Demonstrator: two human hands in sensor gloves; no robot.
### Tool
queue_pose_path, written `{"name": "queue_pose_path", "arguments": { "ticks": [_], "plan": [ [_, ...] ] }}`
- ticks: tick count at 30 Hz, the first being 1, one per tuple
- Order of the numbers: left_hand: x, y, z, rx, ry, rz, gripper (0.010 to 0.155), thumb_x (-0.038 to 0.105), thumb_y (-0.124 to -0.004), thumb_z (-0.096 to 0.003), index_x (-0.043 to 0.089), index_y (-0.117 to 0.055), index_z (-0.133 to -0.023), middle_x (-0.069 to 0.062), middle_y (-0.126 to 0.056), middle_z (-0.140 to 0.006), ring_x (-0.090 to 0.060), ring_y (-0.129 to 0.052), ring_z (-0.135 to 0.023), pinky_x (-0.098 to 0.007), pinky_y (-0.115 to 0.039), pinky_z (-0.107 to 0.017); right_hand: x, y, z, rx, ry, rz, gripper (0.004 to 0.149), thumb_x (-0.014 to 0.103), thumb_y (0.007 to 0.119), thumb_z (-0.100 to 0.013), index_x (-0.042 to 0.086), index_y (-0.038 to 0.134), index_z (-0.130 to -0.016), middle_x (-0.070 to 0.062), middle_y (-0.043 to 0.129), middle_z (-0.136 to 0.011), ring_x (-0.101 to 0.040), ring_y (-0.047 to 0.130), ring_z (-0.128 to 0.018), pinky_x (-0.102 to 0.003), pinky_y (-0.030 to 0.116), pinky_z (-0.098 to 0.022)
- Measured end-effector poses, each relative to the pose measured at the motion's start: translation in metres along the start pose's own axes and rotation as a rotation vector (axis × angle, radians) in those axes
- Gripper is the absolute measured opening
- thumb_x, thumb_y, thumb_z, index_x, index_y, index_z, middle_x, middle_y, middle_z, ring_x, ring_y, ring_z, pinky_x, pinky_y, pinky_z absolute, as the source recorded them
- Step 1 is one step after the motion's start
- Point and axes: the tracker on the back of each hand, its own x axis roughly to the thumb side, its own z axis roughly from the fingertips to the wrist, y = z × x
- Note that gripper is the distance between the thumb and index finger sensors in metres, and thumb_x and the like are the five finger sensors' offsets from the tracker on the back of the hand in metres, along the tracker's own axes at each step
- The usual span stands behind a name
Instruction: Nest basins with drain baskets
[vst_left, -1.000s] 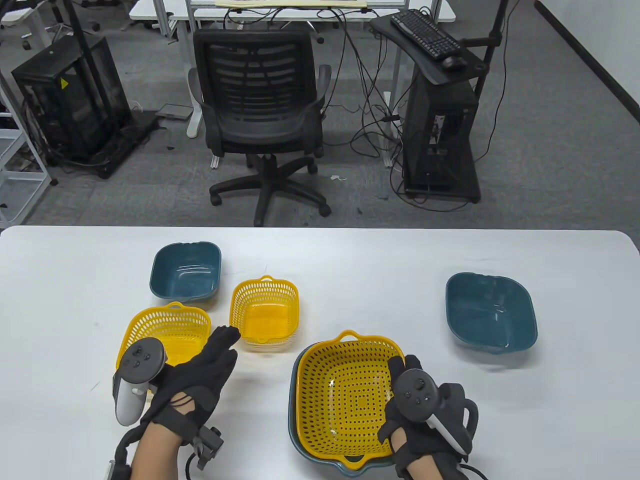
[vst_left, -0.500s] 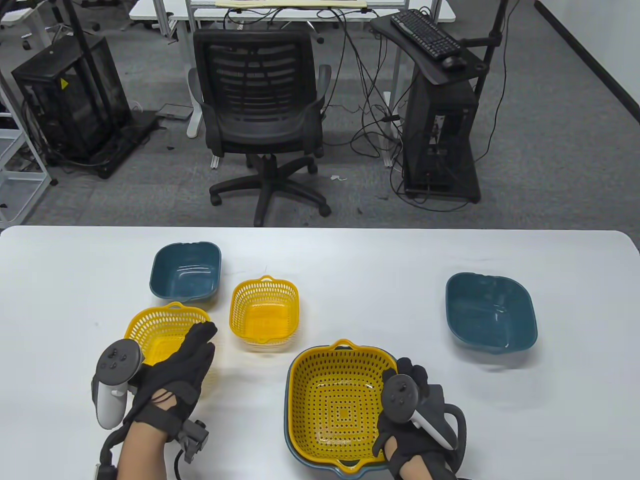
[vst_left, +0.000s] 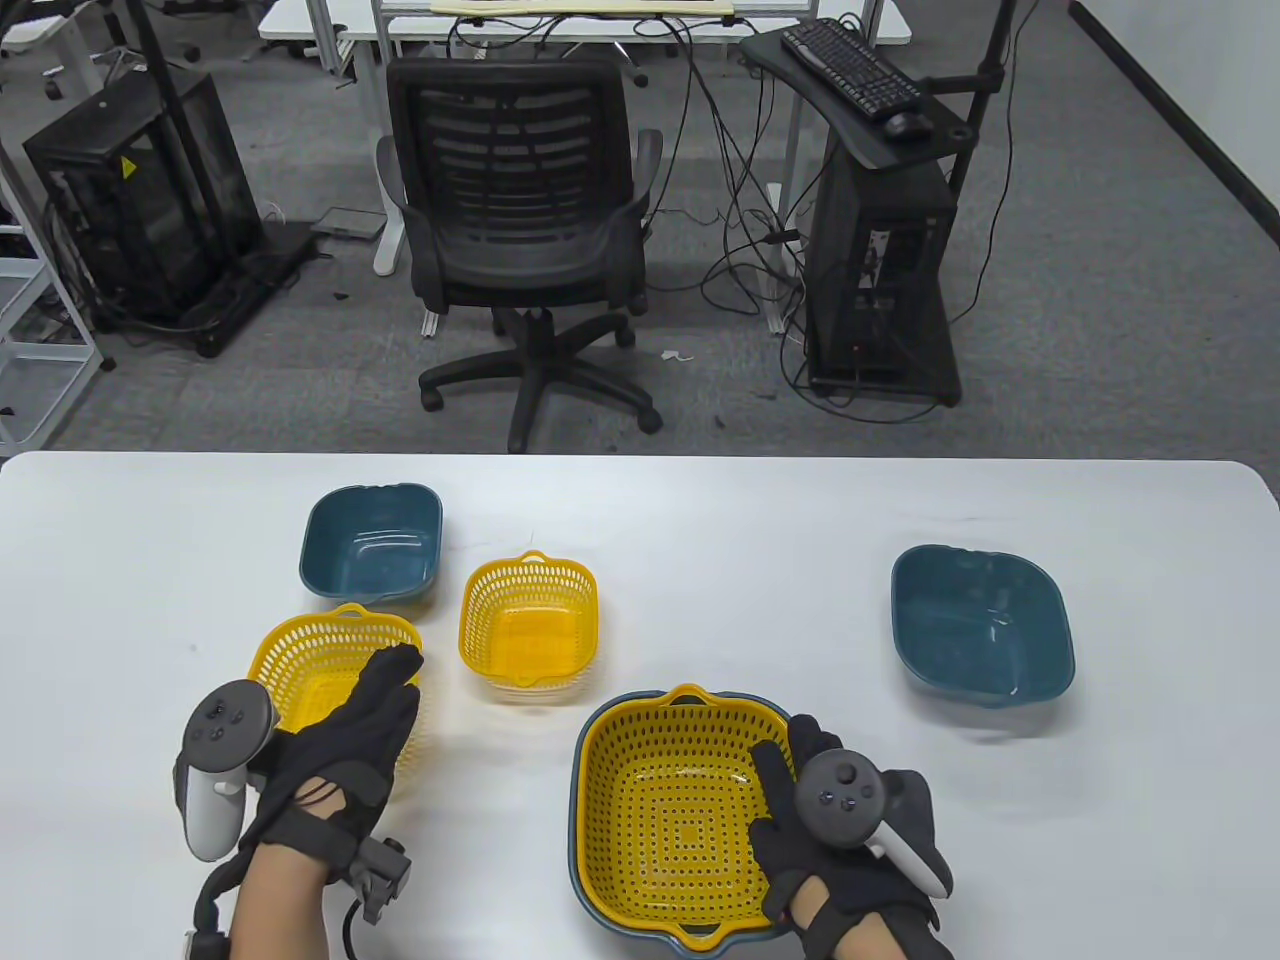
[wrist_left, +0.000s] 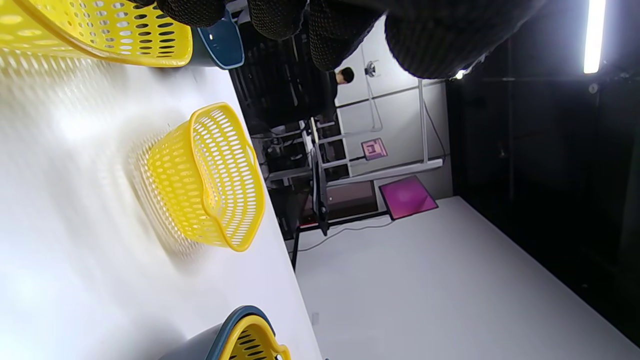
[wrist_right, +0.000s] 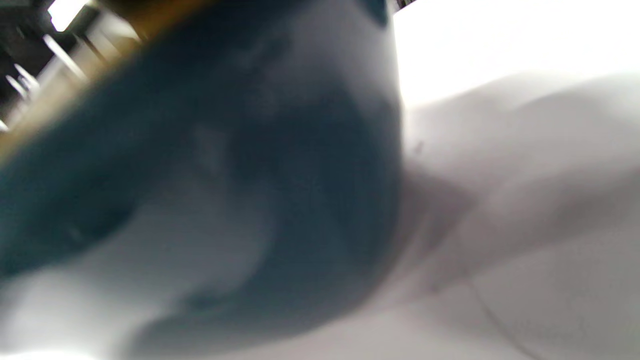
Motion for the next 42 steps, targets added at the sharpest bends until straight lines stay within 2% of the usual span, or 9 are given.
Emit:
{"name": "queue_pose_path", "arguments": {
  "ticks": [3,8,10,13,18,21,25,35,42],
  "plan": [
    [0.001,0.016,0.007,0.086,0.001,-0.024,0.07,0.051,-0.07,-0.0518,0.024,-0.052,-0.114,-0.011,-0.031,-0.12,-0.056,-0.019,-0.104,-0.07,-0.028,-0.071,-0.004,-0.008,0.002,-0.03,-0.024,0.002,0.067,0.035,0.07,-0.053,0.018,0.036,-0.108,-0.011,0.001,-0.11,-0.046,0.008,-0.101,-0.076,0.032,-0.066],
    [-0.01,0.06,0.018,0.371,0.03,-0.191,0.07,0.051,-0.07,-0.0517,0.028,-0.049,-0.114,-0.007,-0.024,-0.121,-0.053,-0.008,-0.103,-0.069,-0.021,-0.071,-0.014,-0.018,0.005,-0.04,-0.018,0.008,0.068,0.037,0.071,-0.052,0.018,0.036,-0.108,-0.011,0.001,-0.111,-0.046,0.007,-0.101,-0.077,0.031,-0.066],
    [-0.024,0.077,0.018,0.442,0.101,-0.266,0.071,0.051,-0.069,-0.052,0.031,-0.043,-0.115,-0.003,-0.017,-0.12,-0.051,-0.004,-0.102,-0.068,-0.019,-0.071,-0.019,-0.02,0.005,-0.04,-0.009,0.008,0.068,0.037,0.071,-0.053,0.018,0.036,-0.108,-0.011,0.001,-0.111,-0.047,0.008,-0.101,-0.077,0.031,-0.066],
    [-0.051,0.098,0.015,0.498,0.207,-0.311,0.071,0.051,-0.069,-0.0523,0.041,-0.034,-0.114,0.002,-0.007,-0.118,-0.048,0.002,-0.102,-0.067,-0.016,-0.072,-0.024,-0.021,0.005,-0.029,-0.001,-0.009,0.068,0.037,0.07,-0.053,0.018,0.037,-0.108,-0.012,0.002,-0.111,-0.047,0.008,-0.101,-0.077,0.032,-0.066],
    [-0.096,0.119,0.01,0.489,0.314,-0.114,0.076,0.05,-0.07,-0.0524,0.044,-0.022,-0.111,0.005,-0.006,-0.117,-0.041,0.001,-0.103,-0.064,-0.017,-0.073,-0.027,-0.022,0.005,-0.017,0.003,-0.015,0.068,0.037,0.071,-0.053,0.017,0.037,-0.108,-0.012,0.002,-0.111,-0.047,0.009,-0.101,-0.077,0.032,-0.065],
    [-0.114,0.119,0.005,0.485,0.328,0.072,0.081,0.05,-0.07,-0.0522,0.037,-0.014,-0.11,0.004,-0.008,-0.117,-0.037,0.001,-0.103,-0.062,-0.017,-0.072,-0.026,-0.022,0.005,-0.011,0.005,-0.016,0.068,0.038,0.07,-0.053,0.017,0.037,-0.108,-0.012,0.002,-0.111,-0.047,0.009,-0.101,-0.076,0.033,-0.065],
    [-0.129,0.113,-0.001,0.474,0.321,0.311,0.084,0.05,-0.072,-0.0518,0.036,-0.013,-0.11,0.004,-0.009,-0.118,-0.032,0.006,-0.101,-0.059,-0.01,-0.07,-0.027,-0.018,0.004,0.018,0.008,-0.022,0.068,0.038,0.07,-0.053,0.017,0.037,-0.108,-0.012,0.003,-0.111,-0.048,0.011,-0.101,-0.076,0.033,-0.065],
    [-0.137,0.1,-0.009,0.509,0.386,0.277,0.071,0.036,-0.072,-0.0544,0.038,-0.03,-0.112,0.005,-0.031,-0.12,-0.027,-0.007,-0.104,-0.049,-0.015,-0.072,-0.03,-0.024,0.005,0.01,0.004,-0.053,0.069,0.038,0.07,-0.053,0.017,0.036,-0.108,-0.012,0.002,-0.111,-0.048,0.01,-0.101,-0.077,0.032,-0.065],
    [-0.132,0.089,-0.011,0.584,0.38,0.296,0.061,0.031,-0.071,-0.0539,0.036,-0.05,-0.111,0.001,-0.059,-0.116,-0.032,-0.046,-0.108,-0.047,-0.045,-0.076,-0.036,-0.033,0.007,-0.03,0.01,-0.082,0.068,0.039,0.07,-0.053,0.017,0.036,-0.108,-0.012,0.002,-0.111,-0.048,0.011,-0.101,-0.076,0.033,-0.065]
  ]
}}
